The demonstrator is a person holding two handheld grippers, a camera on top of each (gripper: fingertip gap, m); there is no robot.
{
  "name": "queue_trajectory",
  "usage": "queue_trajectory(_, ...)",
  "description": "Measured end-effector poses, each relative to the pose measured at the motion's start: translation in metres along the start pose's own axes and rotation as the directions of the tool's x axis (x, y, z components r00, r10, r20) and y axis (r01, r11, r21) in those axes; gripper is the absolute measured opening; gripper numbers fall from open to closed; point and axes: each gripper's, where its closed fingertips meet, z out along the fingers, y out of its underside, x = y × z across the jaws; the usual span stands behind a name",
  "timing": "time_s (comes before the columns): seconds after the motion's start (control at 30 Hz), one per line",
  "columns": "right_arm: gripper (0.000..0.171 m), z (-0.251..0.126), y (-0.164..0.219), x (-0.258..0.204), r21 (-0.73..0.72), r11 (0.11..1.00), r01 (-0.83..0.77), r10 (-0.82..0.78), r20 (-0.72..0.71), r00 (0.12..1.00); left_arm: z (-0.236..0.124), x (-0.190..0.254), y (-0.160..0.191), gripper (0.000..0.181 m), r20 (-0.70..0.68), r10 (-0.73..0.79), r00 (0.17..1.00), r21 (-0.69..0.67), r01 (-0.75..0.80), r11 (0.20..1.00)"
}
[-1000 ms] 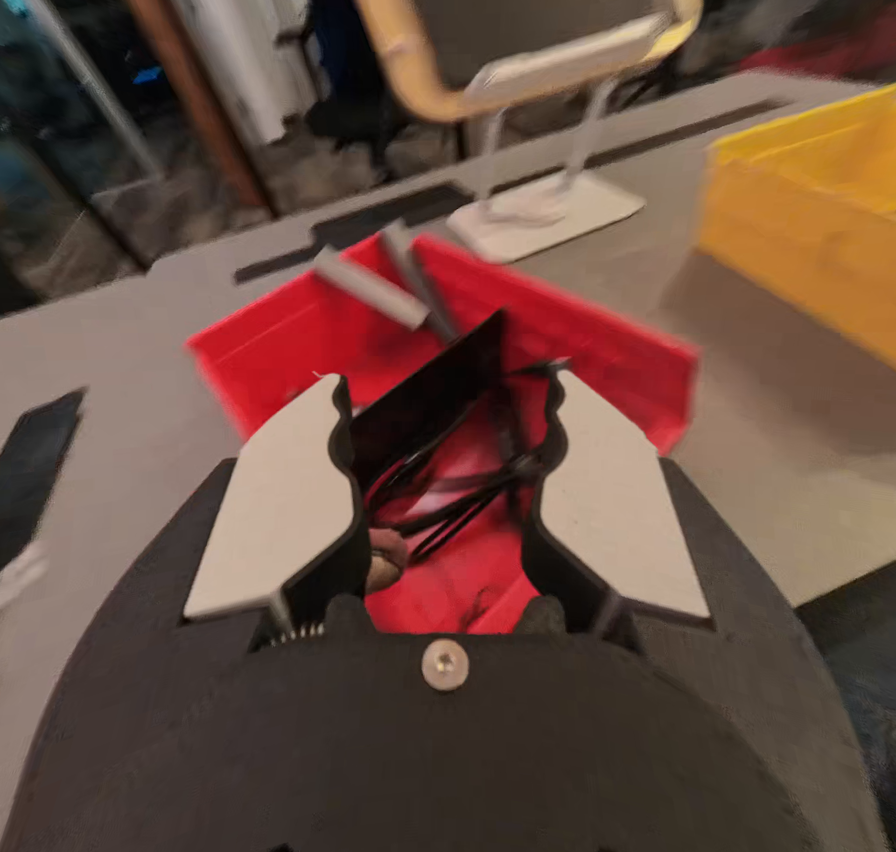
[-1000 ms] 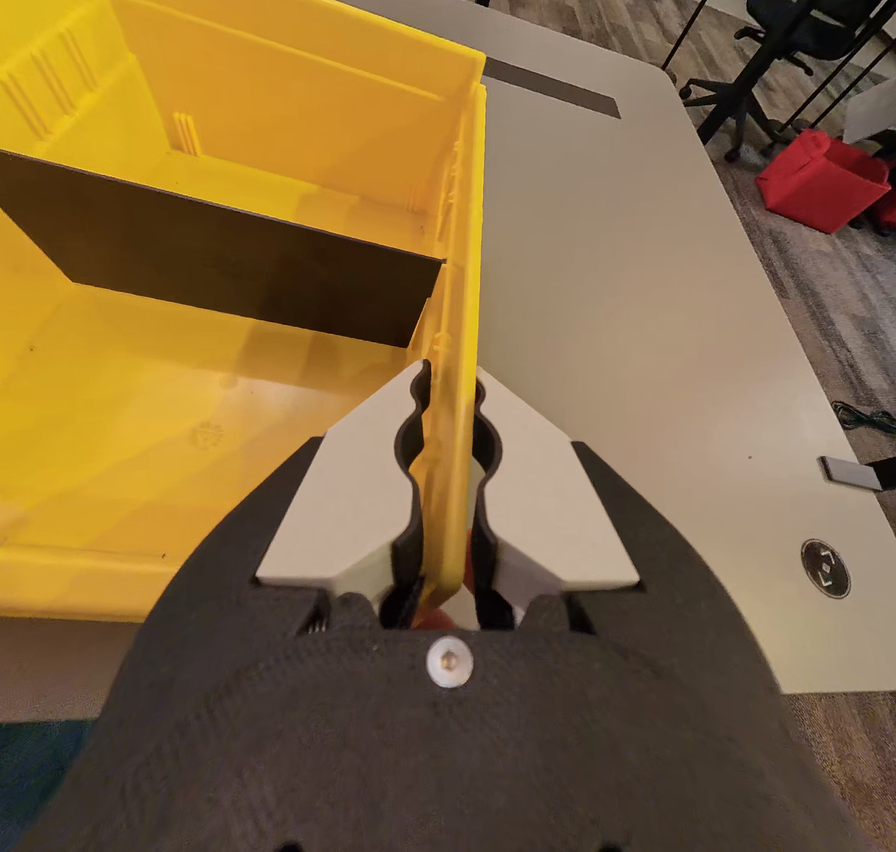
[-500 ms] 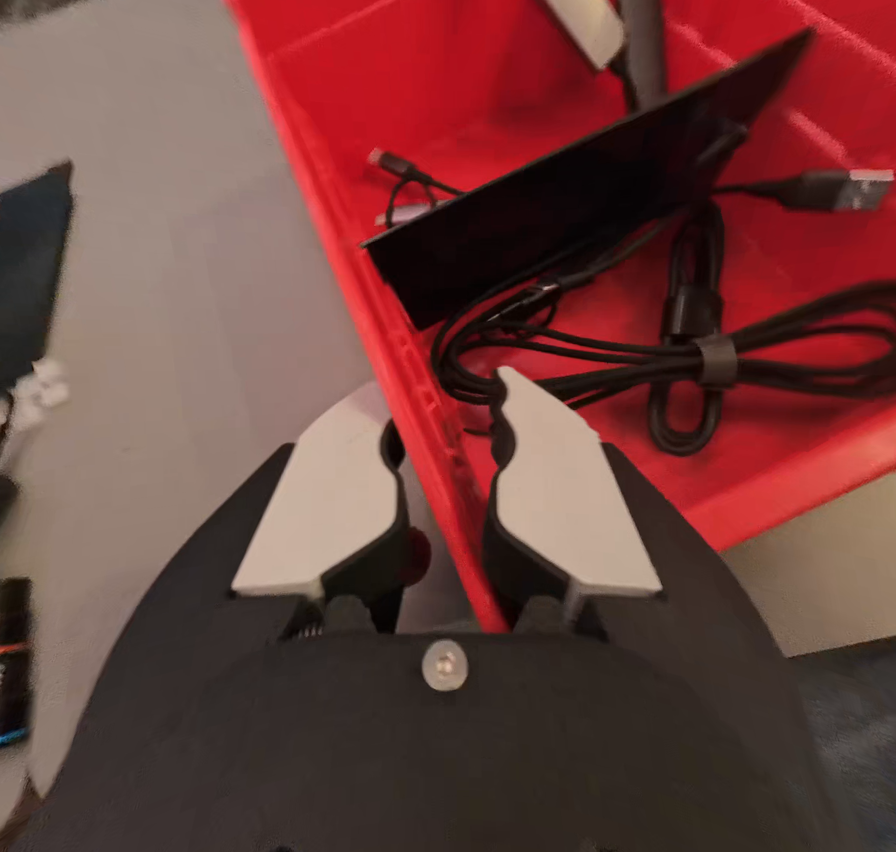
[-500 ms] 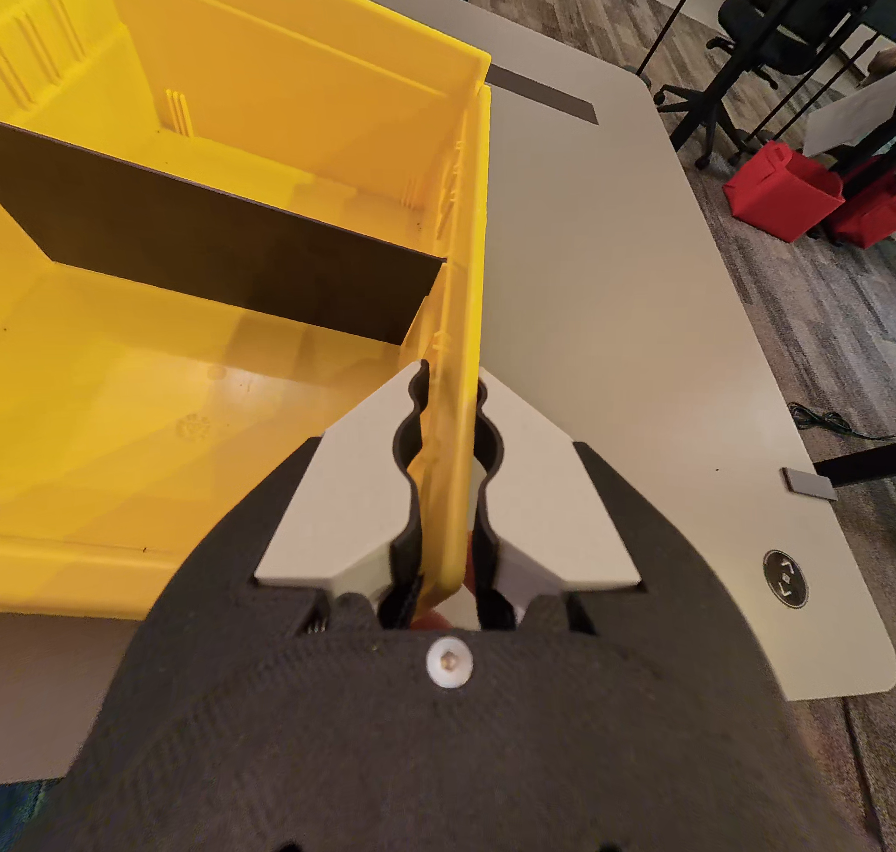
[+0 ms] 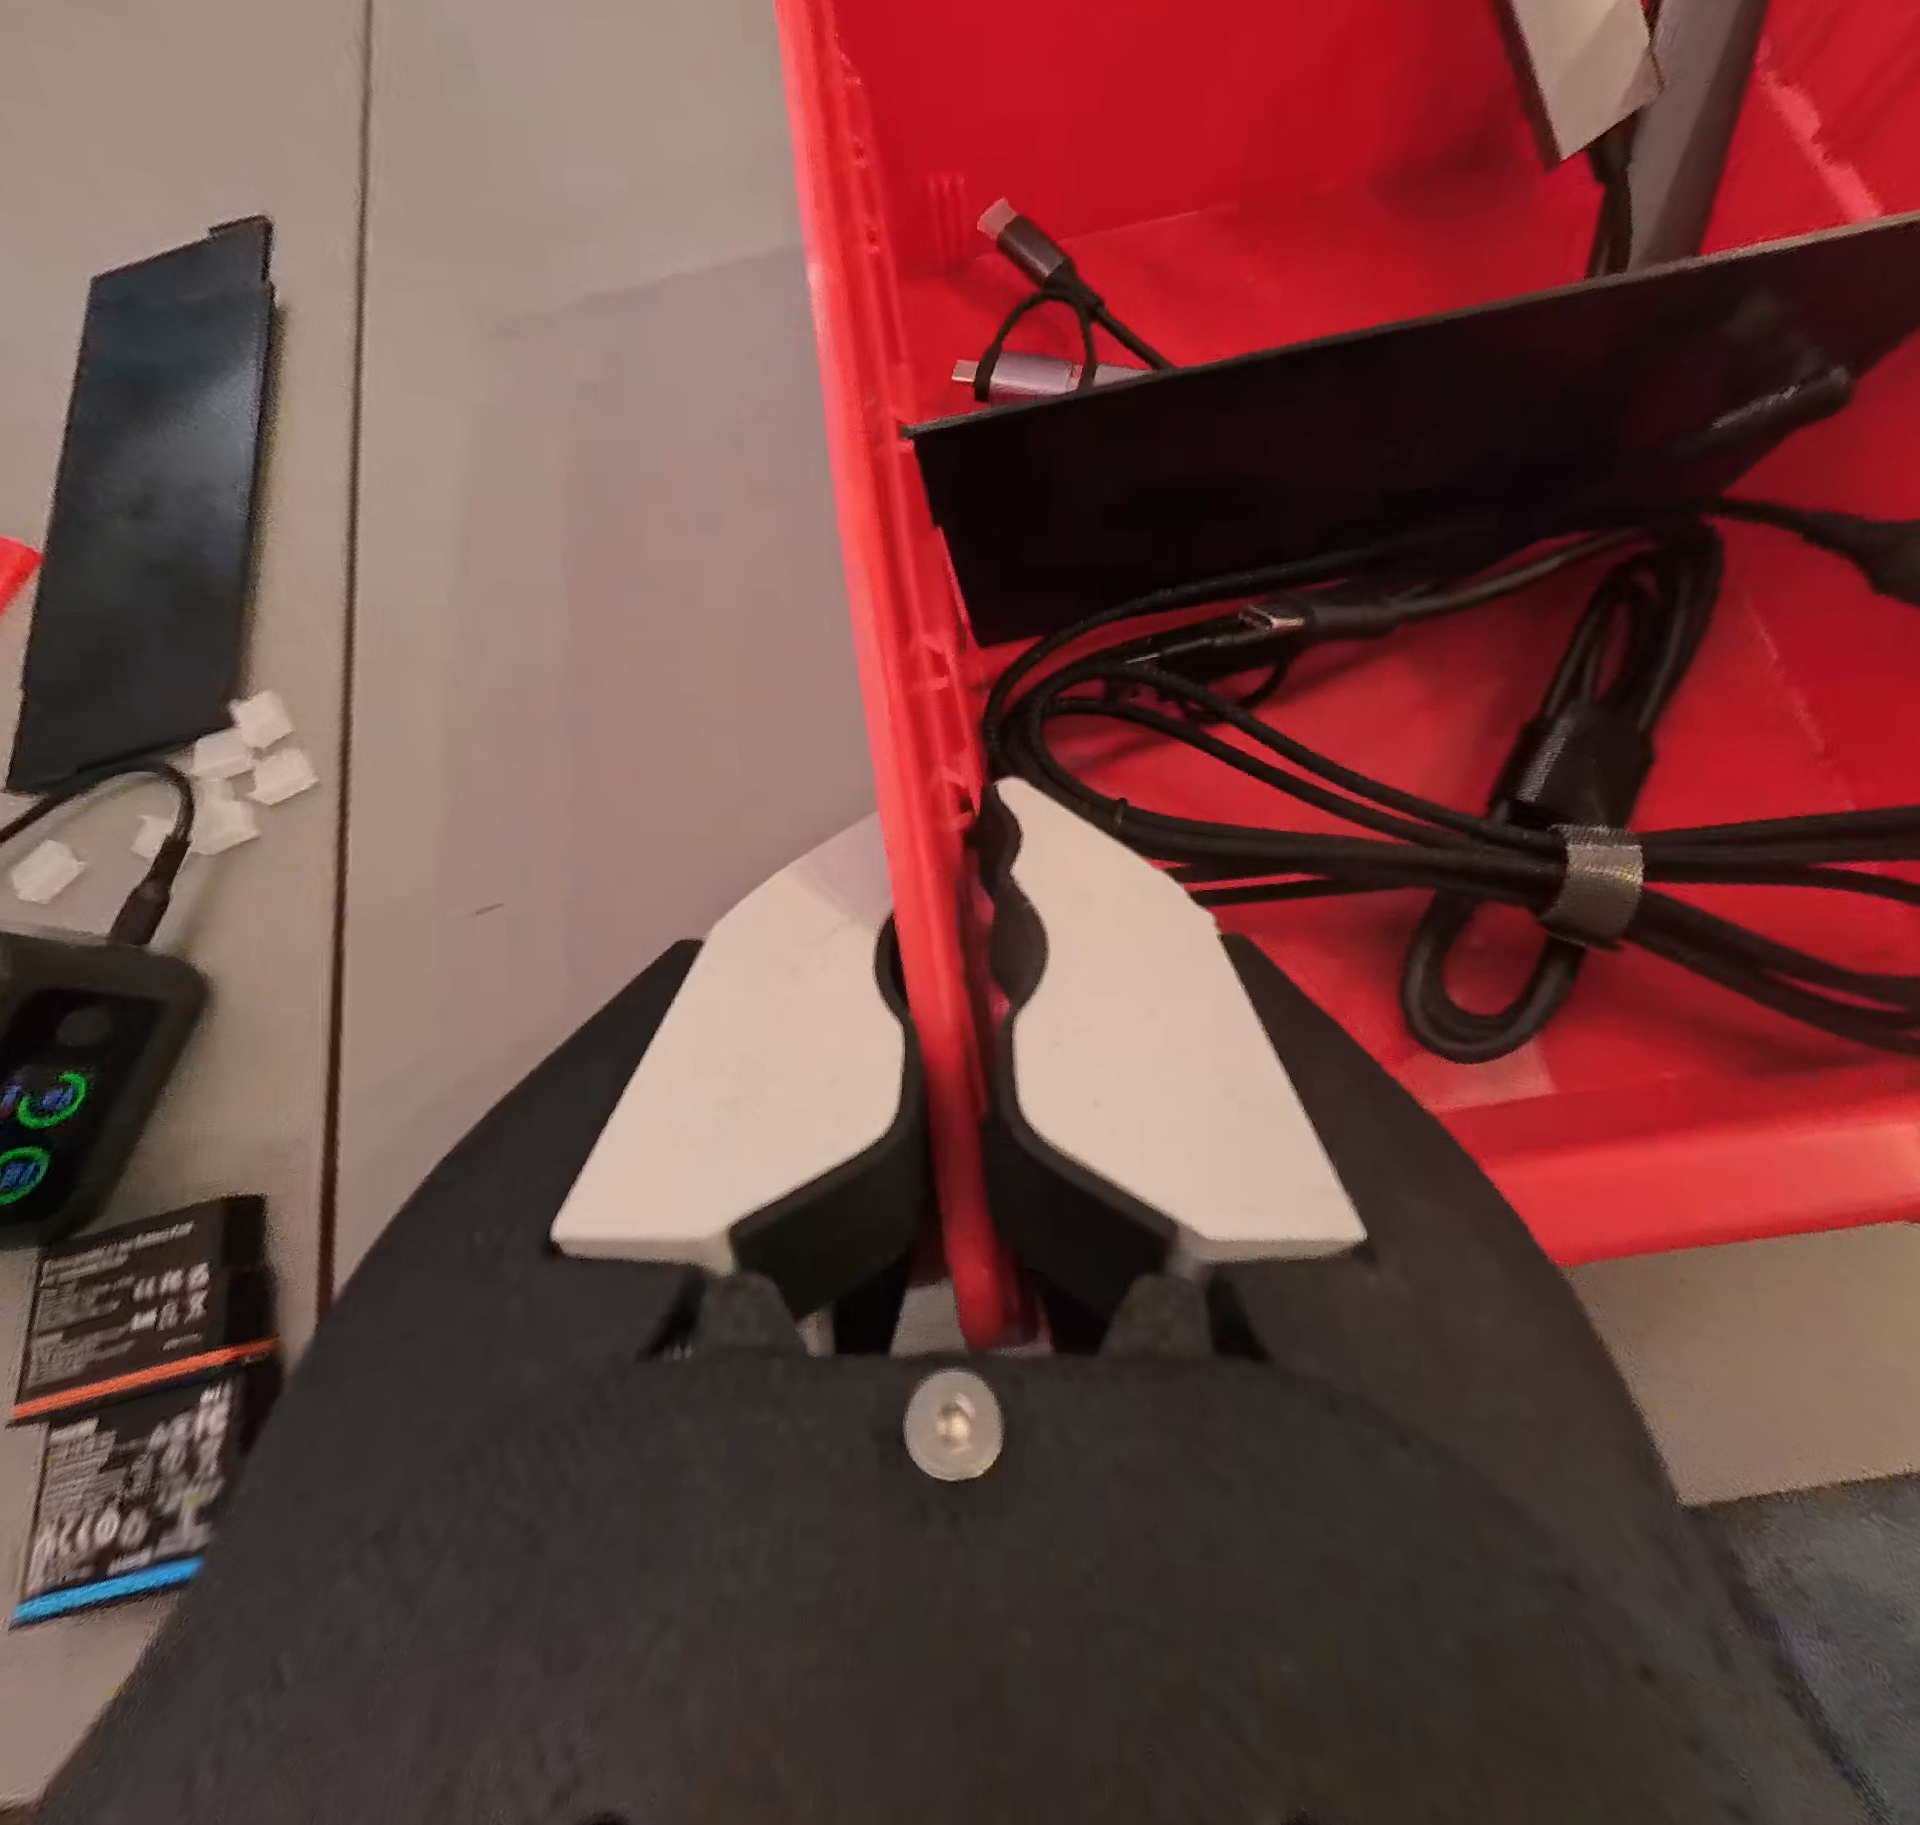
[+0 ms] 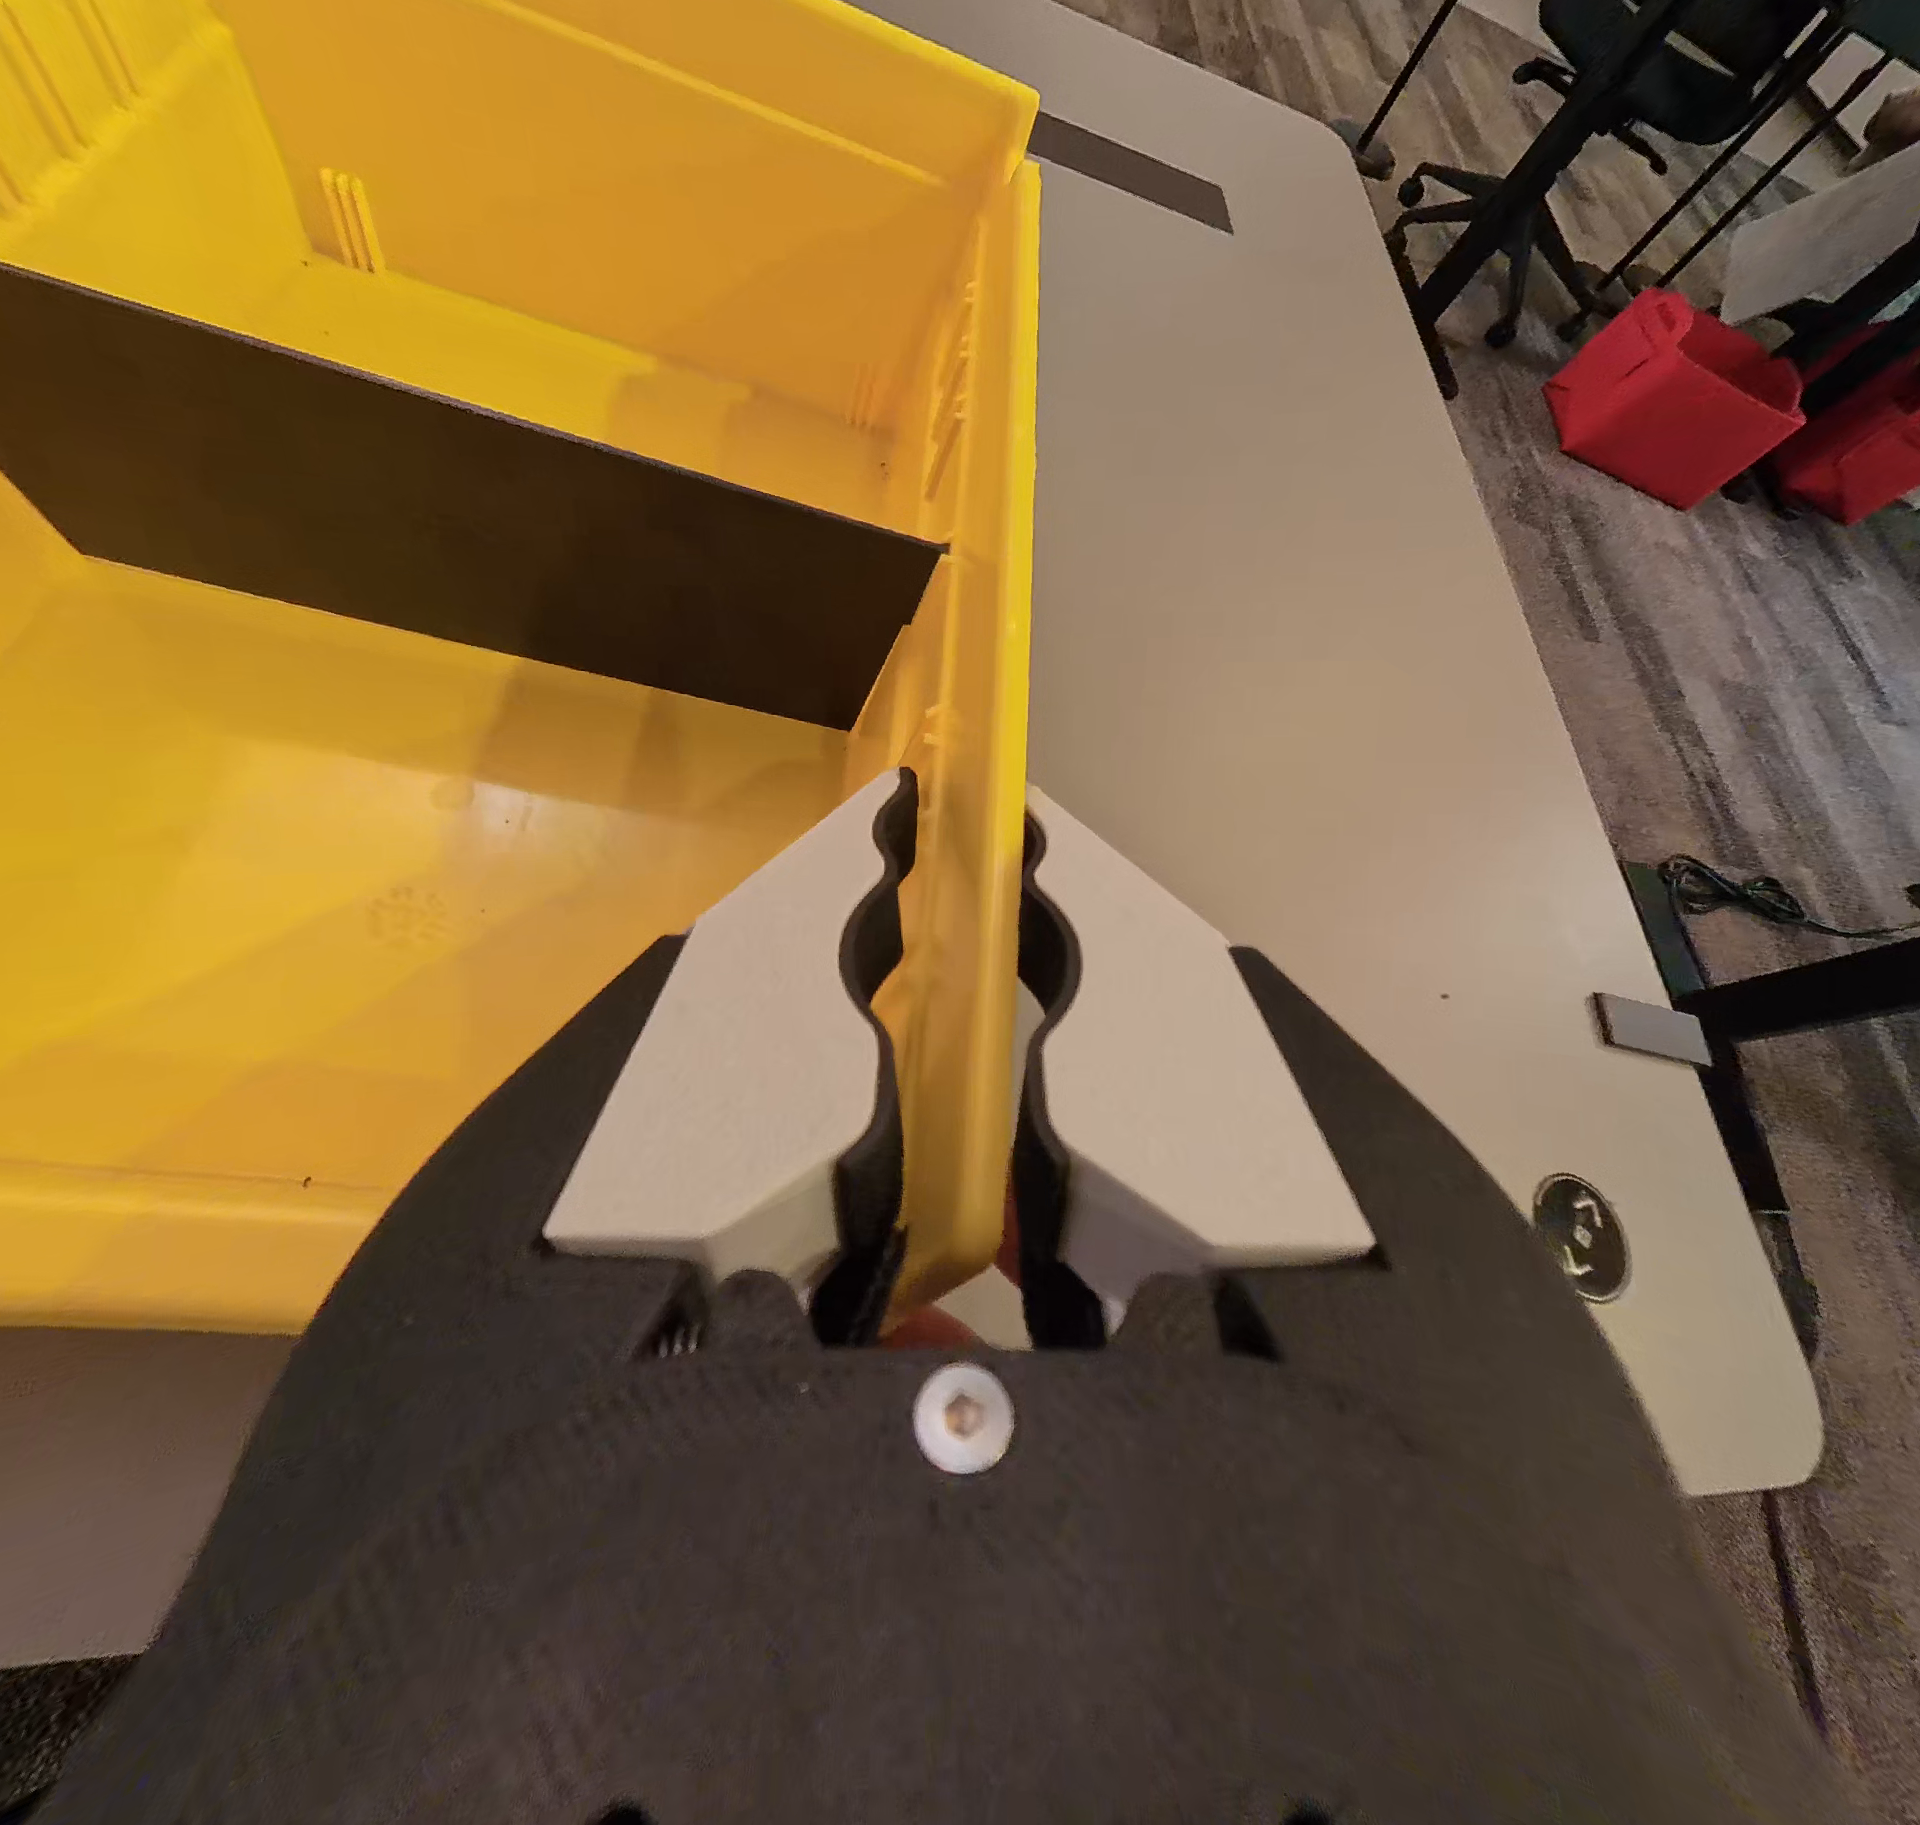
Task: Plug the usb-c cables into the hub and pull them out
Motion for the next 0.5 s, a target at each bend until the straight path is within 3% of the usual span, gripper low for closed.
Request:
queue_trajectory(0.3,0.014,0.014,0.007,0.039,-0.029,0.999,0.027,-0.028,-0.025,0.999,-0.008,-0.055,0.015,0.006,0.005,-0.068,0.998,0.007,0.068,0.998)
queue_trajectory(0.5,0.016,0.021,0.012,0.06,-0.058,0.996,0.067,-0.067,-0.01,0.998,-0.004,-0.068,0.013,0.006,-0.012,-0.022,1.0,0.02,0.022,1.0)
